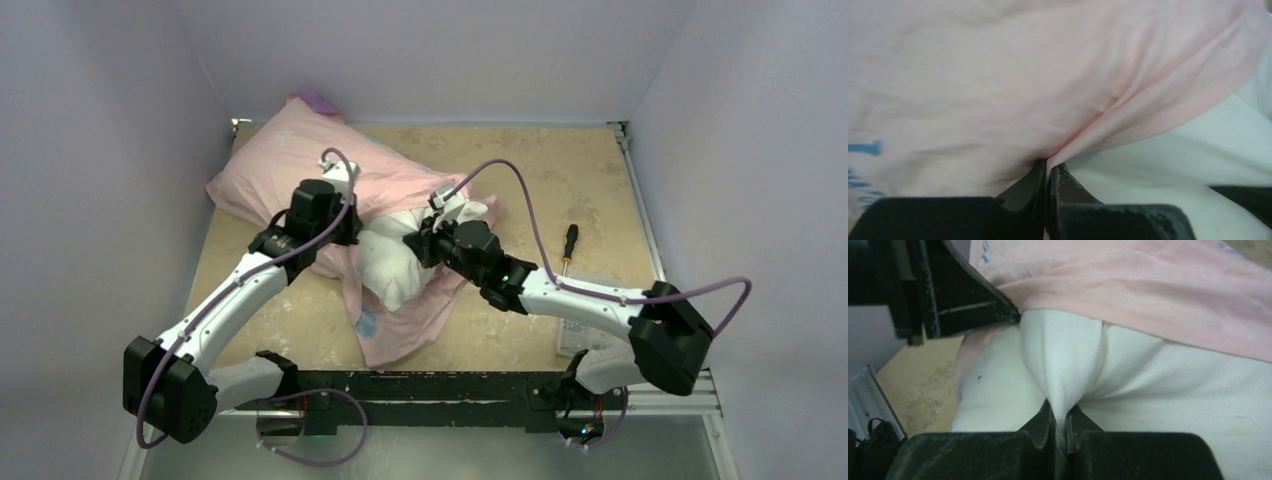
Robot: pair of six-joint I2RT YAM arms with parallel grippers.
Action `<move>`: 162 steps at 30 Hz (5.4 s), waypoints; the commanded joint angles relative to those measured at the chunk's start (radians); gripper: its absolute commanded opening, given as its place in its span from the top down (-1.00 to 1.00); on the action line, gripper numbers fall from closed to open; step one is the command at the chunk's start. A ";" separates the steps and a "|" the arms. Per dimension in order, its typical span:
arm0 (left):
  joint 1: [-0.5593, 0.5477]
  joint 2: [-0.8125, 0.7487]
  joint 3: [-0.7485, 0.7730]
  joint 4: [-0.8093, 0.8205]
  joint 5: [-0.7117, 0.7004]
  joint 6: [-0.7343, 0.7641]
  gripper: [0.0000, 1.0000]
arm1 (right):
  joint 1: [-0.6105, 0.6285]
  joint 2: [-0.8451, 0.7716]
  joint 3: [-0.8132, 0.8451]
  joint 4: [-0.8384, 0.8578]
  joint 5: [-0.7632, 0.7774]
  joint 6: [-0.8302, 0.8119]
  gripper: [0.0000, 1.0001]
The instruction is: Remove the pillowcase from the pillow
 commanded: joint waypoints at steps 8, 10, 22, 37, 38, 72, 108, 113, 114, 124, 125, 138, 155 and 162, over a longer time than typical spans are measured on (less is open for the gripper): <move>0.244 -0.024 0.021 -0.085 -0.345 -0.076 1.00 | -0.006 -0.587 -0.044 0.050 -0.116 -0.059 1.00; 0.256 -0.018 0.024 -0.097 -0.388 -0.079 1.00 | -0.008 -0.665 -0.048 0.045 -0.127 -0.067 1.00; 0.316 -0.046 0.012 -0.027 -0.187 -0.045 0.44 | -0.010 -0.610 -0.079 0.082 -0.219 -0.016 1.00; 0.109 -0.137 0.092 0.013 0.056 -0.005 -0.33 | -0.007 -0.210 -0.037 0.194 -0.426 -0.065 1.00; 0.086 -0.109 0.133 0.002 0.058 0.006 -0.34 | -0.007 -0.208 -0.050 0.203 -0.429 -0.061 1.00; 0.204 0.515 0.471 -0.080 -0.480 0.033 1.00 | -0.002 -0.444 -0.131 0.117 -0.387 -0.062 1.00; 0.037 0.077 0.244 0.167 -0.221 -0.004 -0.26 | -0.025 -0.255 -0.204 0.308 0.007 0.203 1.00; 0.037 -0.012 0.274 0.004 -0.297 -0.078 -0.31 | -0.100 -0.304 -0.191 0.232 0.157 0.260 1.00; 0.037 -0.038 0.268 -0.028 -0.313 -0.105 -0.31 | -0.117 -0.320 -0.191 0.219 0.175 0.265 1.00; 0.037 -0.334 0.101 -0.345 -0.293 -0.277 -0.33 | -0.166 -0.394 -0.221 0.197 0.199 0.254 1.00; 0.037 -0.348 0.087 -0.359 -0.267 -0.289 -0.33 | -0.170 -0.403 -0.229 0.200 0.204 0.256 1.00; 0.037 -0.342 -0.094 -0.342 -0.096 -0.348 -0.14 | -0.187 -0.521 -0.264 0.145 0.226 0.294 1.00; 0.097 -0.018 0.134 -0.293 -0.723 -0.123 1.00 | -0.193 -0.862 -0.182 -0.129 0.375 0.309 1.00; 0.100 0.056 0.119 -0.104 -0.441 0.012 1.00 | -0.193 -0.746 -0.142 -0.151 0.173 0.247 0.69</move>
